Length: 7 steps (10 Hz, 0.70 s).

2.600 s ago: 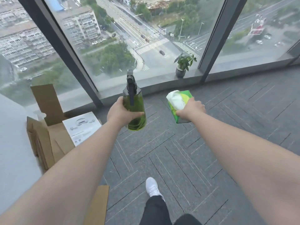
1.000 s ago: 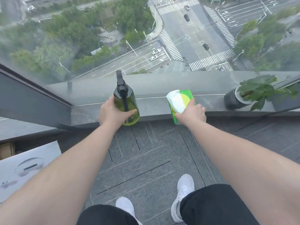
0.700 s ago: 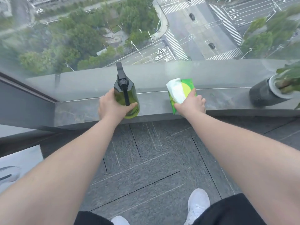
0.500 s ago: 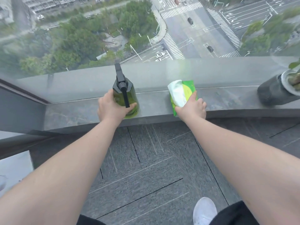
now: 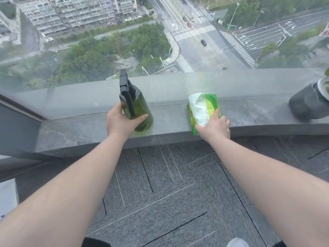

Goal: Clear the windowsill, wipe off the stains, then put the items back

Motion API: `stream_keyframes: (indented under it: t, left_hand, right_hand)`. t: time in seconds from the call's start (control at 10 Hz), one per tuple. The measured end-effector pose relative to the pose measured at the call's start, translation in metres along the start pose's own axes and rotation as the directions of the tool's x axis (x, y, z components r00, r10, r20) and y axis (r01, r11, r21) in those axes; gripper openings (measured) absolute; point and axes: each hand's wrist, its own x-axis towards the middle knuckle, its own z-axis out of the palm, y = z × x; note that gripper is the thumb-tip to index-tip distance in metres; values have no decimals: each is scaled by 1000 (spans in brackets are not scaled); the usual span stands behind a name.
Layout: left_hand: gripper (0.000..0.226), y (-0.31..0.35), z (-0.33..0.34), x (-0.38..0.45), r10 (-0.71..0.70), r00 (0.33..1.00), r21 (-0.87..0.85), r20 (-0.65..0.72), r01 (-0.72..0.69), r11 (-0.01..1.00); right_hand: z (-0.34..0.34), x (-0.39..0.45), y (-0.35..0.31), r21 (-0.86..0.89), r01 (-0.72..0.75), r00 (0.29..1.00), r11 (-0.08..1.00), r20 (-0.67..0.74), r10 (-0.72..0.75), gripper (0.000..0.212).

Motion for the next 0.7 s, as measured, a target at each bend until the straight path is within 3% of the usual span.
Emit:
stream_keyframes:
  t: [0.3,0.5,0.6,0.7]
  left_hand:
    - [64,-8,5,-6,4,1000,-6,17,-4,1000]
    - [87,-16,1,-17,-133,987,232,86,110,966]
    - [79,-18,-4,-19,-188,970,322,154,131,938]
    - [62,-18,-6,-20,-194,960,401,199,101,911]
  right_hand:
    - [-8,-2,-4,-49,0,999,999,53,3,114]
    - [-17,-13,0,-104,14,991,994,133,0,135]
    - [-27,-14,1,-141,8,988,990,153,14,138]
    - [-57,-12,-4,-222,96,981,970,185,-55,112]
